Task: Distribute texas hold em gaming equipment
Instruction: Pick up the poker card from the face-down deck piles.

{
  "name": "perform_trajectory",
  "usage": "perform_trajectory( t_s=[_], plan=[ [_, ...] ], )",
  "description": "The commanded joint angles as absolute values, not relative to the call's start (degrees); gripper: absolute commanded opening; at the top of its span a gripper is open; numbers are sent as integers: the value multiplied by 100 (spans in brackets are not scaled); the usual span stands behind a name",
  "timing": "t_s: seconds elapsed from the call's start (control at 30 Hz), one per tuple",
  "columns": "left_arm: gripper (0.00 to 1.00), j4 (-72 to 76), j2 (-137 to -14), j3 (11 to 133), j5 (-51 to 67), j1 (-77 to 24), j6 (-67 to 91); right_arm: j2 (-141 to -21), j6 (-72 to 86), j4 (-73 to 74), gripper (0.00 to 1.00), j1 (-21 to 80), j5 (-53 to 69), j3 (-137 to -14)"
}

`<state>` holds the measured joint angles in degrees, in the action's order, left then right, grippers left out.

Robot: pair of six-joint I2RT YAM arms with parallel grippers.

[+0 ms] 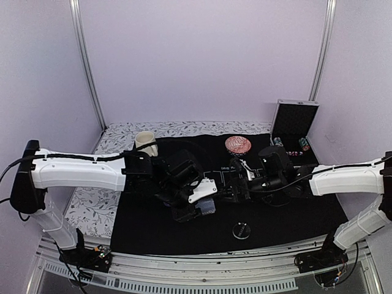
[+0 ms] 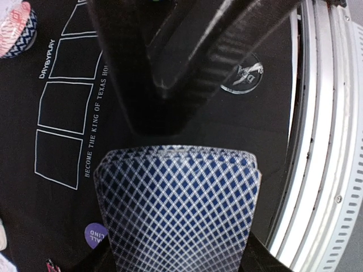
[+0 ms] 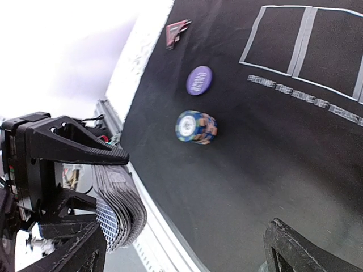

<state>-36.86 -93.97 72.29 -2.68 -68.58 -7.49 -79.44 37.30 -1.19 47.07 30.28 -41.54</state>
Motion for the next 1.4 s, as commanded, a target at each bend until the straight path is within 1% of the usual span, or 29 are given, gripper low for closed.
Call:
perform_trajectory(
  t_s=[0.0,0.13,0.33,0.53,0.63,0.8,0.93,1.07,1.27,1.33,1.37],
  plan=[
    [56,-4095,-9259,7370,-676,-6784,-516,-8311,3647,-969,99,4692,3751,-4425],
    [56,-4090,-9224,7414,-782,-6774,-483,-8611,3618,-1185,99,4738,4032,-4567],
    [56,-4016,-9217,7434,-883,-6776,-440,-8968,3530,-1217,99,4835,3905,-4720],
    [56,-3811,-9063,7471,-818,-6768,-456,-9485,3541,-1420,99,4949,4077,-5000],
    [56,-3771,-8958,7442,-779,-6758,-457,-9521,3513,-1405,99,4953,4047,-5029],
    [56,-3771,-8815,7325,-809,-6748,-430,-9404,3432,-1063,100,4916,3638,-4895],
    [56,-3770,-8794,7276,-847,-6750,-449,-9259,3322,-692,97,4840,3454,-4826],
    [56,-3775,-8814,7227,-868,-6745,-500,-8976,3139,-340,96,4800,3263,-4825],
    [56,-3771,-8842,7233,-903,-6750,-504,-8834,3010,-93,92,4790,3265,-4925],
    [56,-3770,-8850,7218,-905,-6748,-510,-8840,2985,-111,89,4793,3411,-4977],
    [56,-3777,-8851,7216,-913,-6748,-510,-8846,2974,-128,84,4786,3514,-5014]
  ],
)
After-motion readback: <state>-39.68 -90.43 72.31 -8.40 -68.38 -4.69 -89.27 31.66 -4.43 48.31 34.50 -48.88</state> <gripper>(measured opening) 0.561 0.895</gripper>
